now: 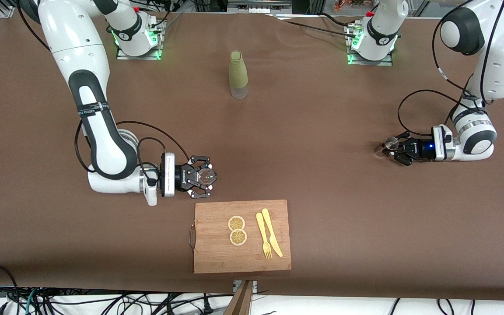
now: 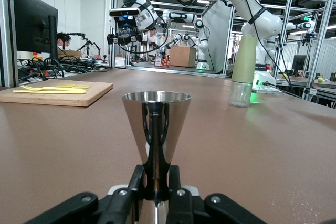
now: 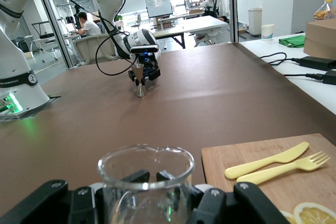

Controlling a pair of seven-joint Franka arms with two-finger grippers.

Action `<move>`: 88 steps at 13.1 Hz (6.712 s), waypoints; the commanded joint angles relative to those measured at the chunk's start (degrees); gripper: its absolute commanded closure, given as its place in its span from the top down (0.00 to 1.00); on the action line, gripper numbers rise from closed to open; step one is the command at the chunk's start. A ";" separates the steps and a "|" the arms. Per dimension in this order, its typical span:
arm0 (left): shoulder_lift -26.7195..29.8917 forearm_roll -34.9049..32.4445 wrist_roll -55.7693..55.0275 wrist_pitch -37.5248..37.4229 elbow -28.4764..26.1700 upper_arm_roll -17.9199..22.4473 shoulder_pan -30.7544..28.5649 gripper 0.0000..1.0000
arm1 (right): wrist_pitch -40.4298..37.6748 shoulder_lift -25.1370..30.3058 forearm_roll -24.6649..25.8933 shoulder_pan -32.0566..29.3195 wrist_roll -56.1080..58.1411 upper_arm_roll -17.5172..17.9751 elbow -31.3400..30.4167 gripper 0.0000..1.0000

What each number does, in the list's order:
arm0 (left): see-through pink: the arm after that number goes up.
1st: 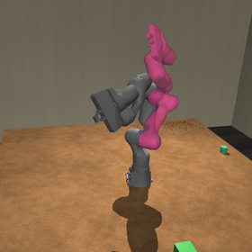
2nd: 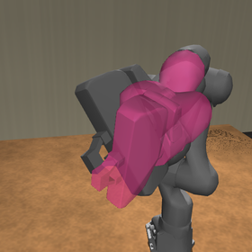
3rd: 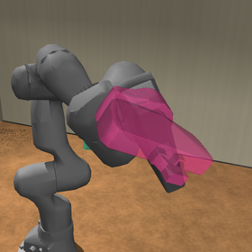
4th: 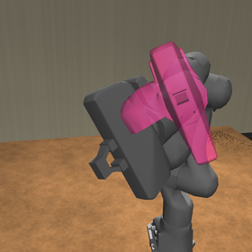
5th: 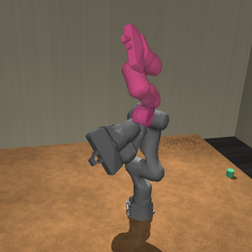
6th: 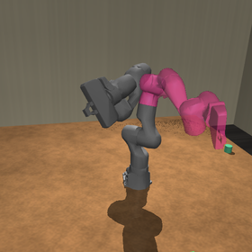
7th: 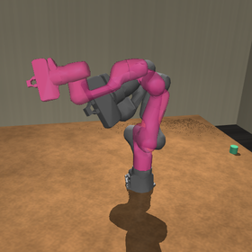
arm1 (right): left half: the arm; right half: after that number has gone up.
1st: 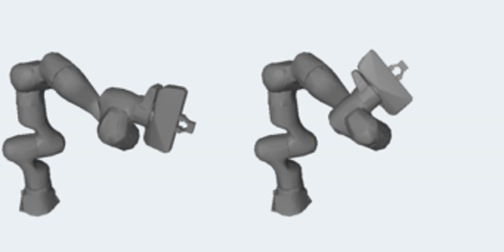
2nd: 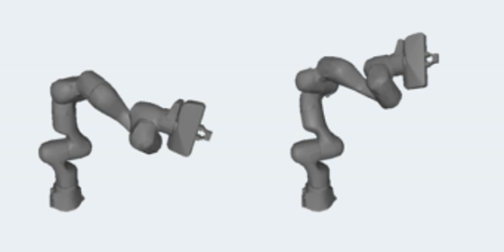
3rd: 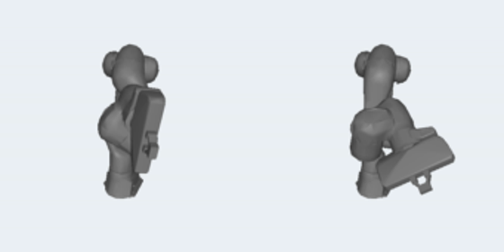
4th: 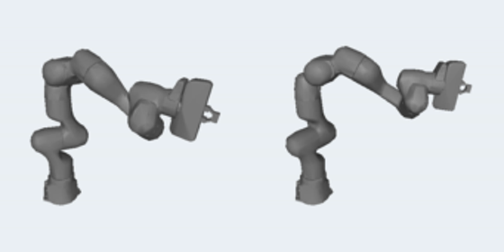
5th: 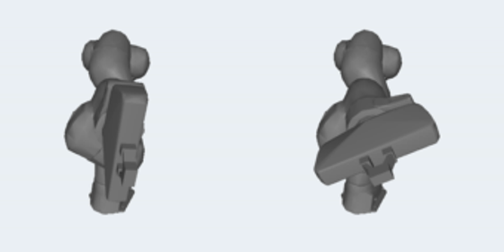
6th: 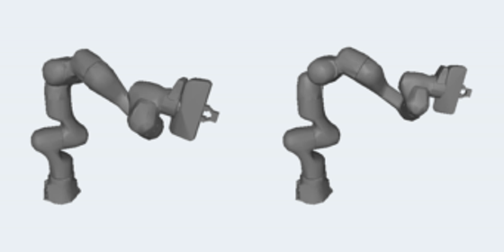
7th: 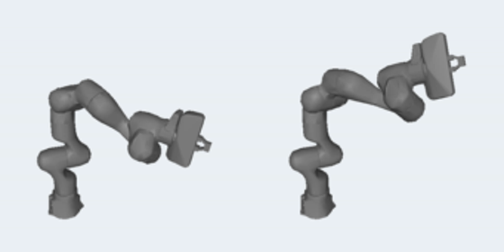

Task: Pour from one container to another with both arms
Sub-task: 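Lift the glass cup and jigger and bring them together mid-table, then tilt the glass cup with the right gripper over the jigger's rim, then carry the glass cup and jigger back toward their starting spots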

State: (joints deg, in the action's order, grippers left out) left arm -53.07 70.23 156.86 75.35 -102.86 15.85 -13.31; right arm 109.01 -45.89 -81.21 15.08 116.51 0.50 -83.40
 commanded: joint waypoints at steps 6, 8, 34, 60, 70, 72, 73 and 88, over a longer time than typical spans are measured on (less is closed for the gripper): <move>7.10 4.19 -2.68 6.04 -1.12 -5.11 4.43 0.00 | 6.55 2.64 -0.27 6.09 -2.96 -0.33 0.43 0.00; 7.10 7.63 -4.88 9.10 -1.29 -7.84 6.18 0.00 | 9.45 2.64 -0.36 8.03 -3.13 -0.33 0.52 0.00; 6.66 40.16 -9.81 39.53 -1.03 -20.16 29.92 0.00 | 25.55 4.67 21.61 21.04 -25.63 -0.68 0.61 0.00; 6.66 40.07 -9.90 39.70 -1.03 -20.07 30.28 0.00 | 30.91 3.96 39.02 24.91 -38.90 -0.94 2.98 0.00; 6.66 40.16 -9.90 39.88 -0.94 -20.07 30.36 0.00 | 30.82 4.14 35.52 24.21 -40.84 -0.59 2.98 0.00; 6.66 40.07 -9.90 39.88 -0.94 -20.07 30.36 0.00 | 30.82 4.49 30.43 23.95 -40.40 -0.59 2.98 0.00; 6.66 40.07 -9.90 39.88 -0.94 -20.07 30.36 0.00 | 30.82 4.58 29.19 23.95 -39.70 -0.59 2.98 0.00; 6.92 29.03 -5.07 24.70 -3.84 -19.90 16.15 0.00 | -1.93 8.53 15.38 2.88 -11.06 -0.94 1.49 0.00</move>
State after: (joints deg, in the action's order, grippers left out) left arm -47.31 103.62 149.38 103.92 -104.41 -3.50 7.50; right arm 112.85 -38.85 -64.22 22.48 100.43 -1.29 -79.93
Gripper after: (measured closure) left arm 0.789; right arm 0.877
